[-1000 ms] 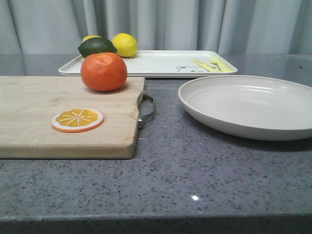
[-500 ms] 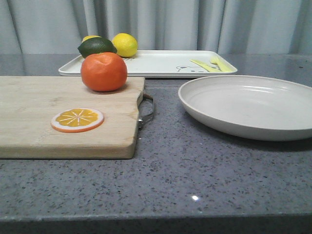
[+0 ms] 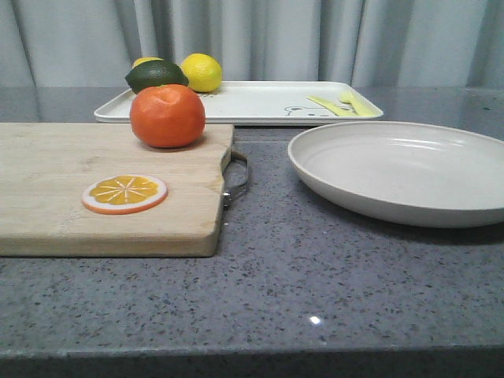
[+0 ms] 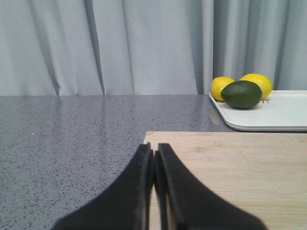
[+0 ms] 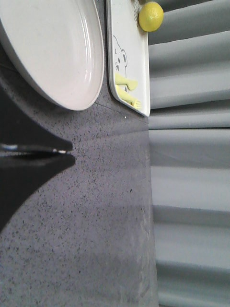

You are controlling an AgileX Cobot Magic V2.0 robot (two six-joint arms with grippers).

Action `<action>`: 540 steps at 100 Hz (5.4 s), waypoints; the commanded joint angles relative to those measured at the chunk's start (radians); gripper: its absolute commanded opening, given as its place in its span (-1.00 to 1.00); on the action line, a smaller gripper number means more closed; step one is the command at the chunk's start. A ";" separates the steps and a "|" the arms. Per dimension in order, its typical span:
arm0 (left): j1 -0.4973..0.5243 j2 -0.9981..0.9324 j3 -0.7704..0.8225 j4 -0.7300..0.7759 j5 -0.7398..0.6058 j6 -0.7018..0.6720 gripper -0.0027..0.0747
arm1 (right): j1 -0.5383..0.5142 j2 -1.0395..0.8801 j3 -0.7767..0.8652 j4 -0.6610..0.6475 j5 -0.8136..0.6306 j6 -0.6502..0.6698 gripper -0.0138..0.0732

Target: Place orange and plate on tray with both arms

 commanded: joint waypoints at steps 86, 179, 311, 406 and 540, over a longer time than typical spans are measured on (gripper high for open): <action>0.001 0.378 -0.311 -0.067 -0.008 -0.006 -0.98 | -0.006 0.376 -0.332 -0.015 0.067 -0.004 -0.83; 0.001 0.618 -0.492 -0.071 0.024 -0.006 -0.92 | -0.006 0.546 -0.428 -0.015 0.086 -0.004 -0.83; -0.522 1.572 -1.396 -0.100 0.605 -0.006 0.73 | -0.006 0.546 -0.428 -0.015 0.086 -0.004 -0.83; -0.522 1.707 -1.478 -0.172 0.720 0.003 -0.08 | -0.006 0.546 -0.428 -0.015 0.087 -0.004 -0.83; -0.939 1.959 -1.802 -0.181 0.704 0.005 0.17 | -0.006 0.546 -0.428 -0.015 0.093 -0.004 -0.83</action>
